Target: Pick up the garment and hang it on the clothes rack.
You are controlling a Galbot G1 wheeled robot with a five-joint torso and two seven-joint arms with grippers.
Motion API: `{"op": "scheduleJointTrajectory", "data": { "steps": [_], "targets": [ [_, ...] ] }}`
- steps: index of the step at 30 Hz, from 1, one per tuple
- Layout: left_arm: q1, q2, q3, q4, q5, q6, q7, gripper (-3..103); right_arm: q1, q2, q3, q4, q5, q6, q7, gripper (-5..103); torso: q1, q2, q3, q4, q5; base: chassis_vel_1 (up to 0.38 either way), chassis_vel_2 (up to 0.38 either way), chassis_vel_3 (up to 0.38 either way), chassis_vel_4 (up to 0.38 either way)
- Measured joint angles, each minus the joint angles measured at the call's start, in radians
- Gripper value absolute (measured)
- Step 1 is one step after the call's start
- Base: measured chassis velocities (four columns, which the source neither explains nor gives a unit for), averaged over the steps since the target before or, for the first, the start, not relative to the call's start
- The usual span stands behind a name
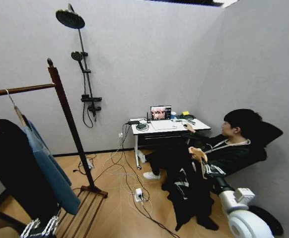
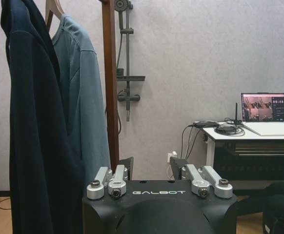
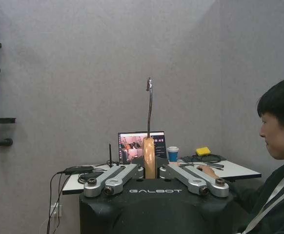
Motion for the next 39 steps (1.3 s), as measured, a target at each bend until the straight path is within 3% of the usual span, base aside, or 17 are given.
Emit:
{"op": "scheduleJointTrajectory", "data": {
  "steps": [11, 39],
  "targets": [
    [0.000, 0.000, 0.000, 0.000, 0.000, 0.000, 0.000, 46, 0.028, -0.014, -0.001, 0.081, 0.035, -0.044, 0.025, 8, 0.000, 0.000, 0.000, 0.0001, -0.0001, 0.000, 0.000, 0.000, 0.000],
    [0.000, 0.000, 0.000, 0.000, 0.000, 0.000, 0.000, 46, 0.026, -0.007, -0.019, 0.086, 0.024, -0.047, 0.027, 8, 0.000, 0.000, 0.000, -0.0002, 0.0000, -0.014, -0.015, -0.013, -0.018]
  ]
}}
